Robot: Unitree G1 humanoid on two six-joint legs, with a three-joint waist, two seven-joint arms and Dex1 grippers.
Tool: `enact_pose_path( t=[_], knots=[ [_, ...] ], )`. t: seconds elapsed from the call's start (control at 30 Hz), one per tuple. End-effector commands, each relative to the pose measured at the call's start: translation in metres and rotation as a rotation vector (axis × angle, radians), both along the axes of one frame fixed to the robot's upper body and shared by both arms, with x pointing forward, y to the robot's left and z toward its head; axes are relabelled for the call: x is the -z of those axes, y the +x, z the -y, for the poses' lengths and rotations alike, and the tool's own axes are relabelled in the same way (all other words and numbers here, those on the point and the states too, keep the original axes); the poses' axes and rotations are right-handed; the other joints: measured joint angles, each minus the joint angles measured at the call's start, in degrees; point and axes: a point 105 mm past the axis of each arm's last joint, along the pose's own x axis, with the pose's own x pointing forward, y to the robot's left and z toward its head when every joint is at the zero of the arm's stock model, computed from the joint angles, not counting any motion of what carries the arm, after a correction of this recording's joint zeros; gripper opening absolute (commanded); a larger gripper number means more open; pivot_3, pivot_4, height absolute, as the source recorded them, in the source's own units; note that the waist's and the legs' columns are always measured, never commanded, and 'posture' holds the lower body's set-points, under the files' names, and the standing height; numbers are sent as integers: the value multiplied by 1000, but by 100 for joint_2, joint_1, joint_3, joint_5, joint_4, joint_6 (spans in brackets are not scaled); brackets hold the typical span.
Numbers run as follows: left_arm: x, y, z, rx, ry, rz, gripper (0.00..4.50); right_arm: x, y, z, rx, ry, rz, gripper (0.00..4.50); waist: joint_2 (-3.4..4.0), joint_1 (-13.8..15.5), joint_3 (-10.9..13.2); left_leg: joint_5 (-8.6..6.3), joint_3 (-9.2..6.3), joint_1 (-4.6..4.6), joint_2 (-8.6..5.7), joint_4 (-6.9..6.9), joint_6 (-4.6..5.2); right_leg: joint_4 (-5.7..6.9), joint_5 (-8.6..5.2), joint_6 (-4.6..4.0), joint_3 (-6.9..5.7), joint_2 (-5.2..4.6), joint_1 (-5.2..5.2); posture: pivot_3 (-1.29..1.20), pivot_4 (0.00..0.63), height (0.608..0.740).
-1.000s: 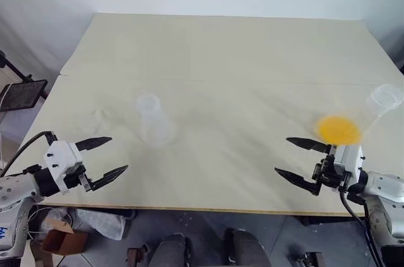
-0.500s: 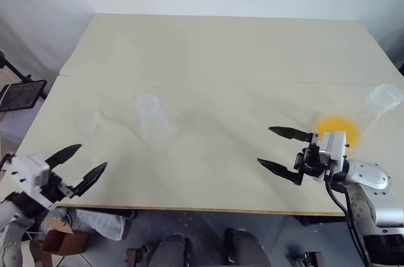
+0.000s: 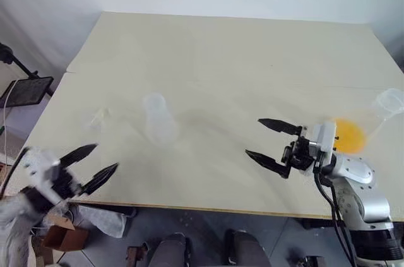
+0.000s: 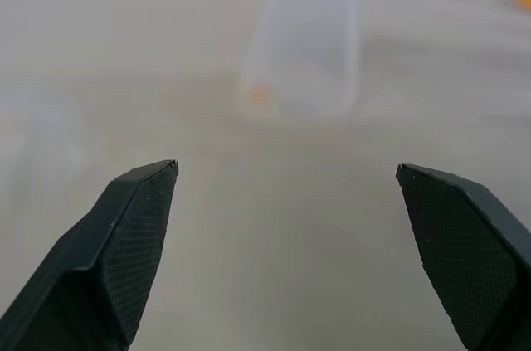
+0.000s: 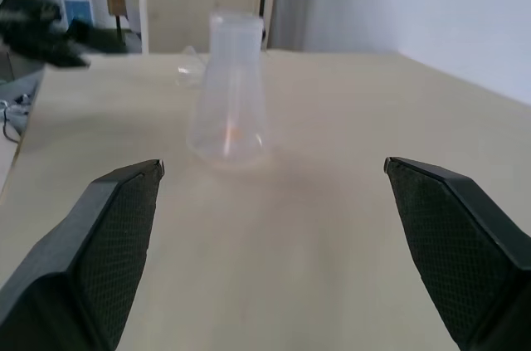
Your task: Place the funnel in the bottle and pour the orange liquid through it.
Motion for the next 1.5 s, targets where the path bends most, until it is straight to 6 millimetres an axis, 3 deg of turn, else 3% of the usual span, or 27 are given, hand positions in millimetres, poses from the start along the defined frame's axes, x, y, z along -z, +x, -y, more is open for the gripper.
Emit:
enact_pose_path(
  t=[0.03,0.33,0.53,0.63,0.8,1.0,1.27,1.5],
  knots=[
    [-18,15,21,49,-2,19,4500,-3,-5,8,26,-21,36,4463,0,-32,0,0,0,1,1,0,0,4,0,0,-2,5,-1,0,150,740],
    [-33,61,57,129,4,25,4500,3,-11,10,65,-10,26,4463,1,-58,0,4,9,1,14,12,-11,9,0,1,-9,38,-1,0,150,740],
    [-38,80,69,153,-23,35,4500,4,-14,10,86,-5,27,4463,0,-56,0,4,5,-5,7,32,-10,26,2,4,-10,42,-2,0,150,740],
    [-38,82,73,167,-24,34,3903,4,-15,10,97,-4,26,4500,0,-58,0,4,5,-4,8,32,-10,27,2,3,-11,43,-2,0,150,740],
    [-44,86,78,182,-42,47,2436,7,-16,12,124,-1,24,4500,0,-53,0,4,4,-5,10,37,-10,30,2,4,-10,41,-2,0,150,740],
    [-52,86,102,303,-22,63,2312,10,-22,21,196,3,18,4500,-1,32,0,4,3,-10,5,46,-10,35,2,4,-11,44,-2,0,150,740],
    [-51,102,181,541,51,123,2312,23,-51,59,399,-28,-35,4500,-2,174,1,2,8,-15,-9,64,-3,41,5,10,-20,52,3,0,150,740],
    [-47,124,241,616,88,177,2312,28,-69,66,510,-15,-48,4500,-9,138,5,3,35,-14,2,65,0,34,7,14,-29,69,-1,0,150,740]
  ],
)
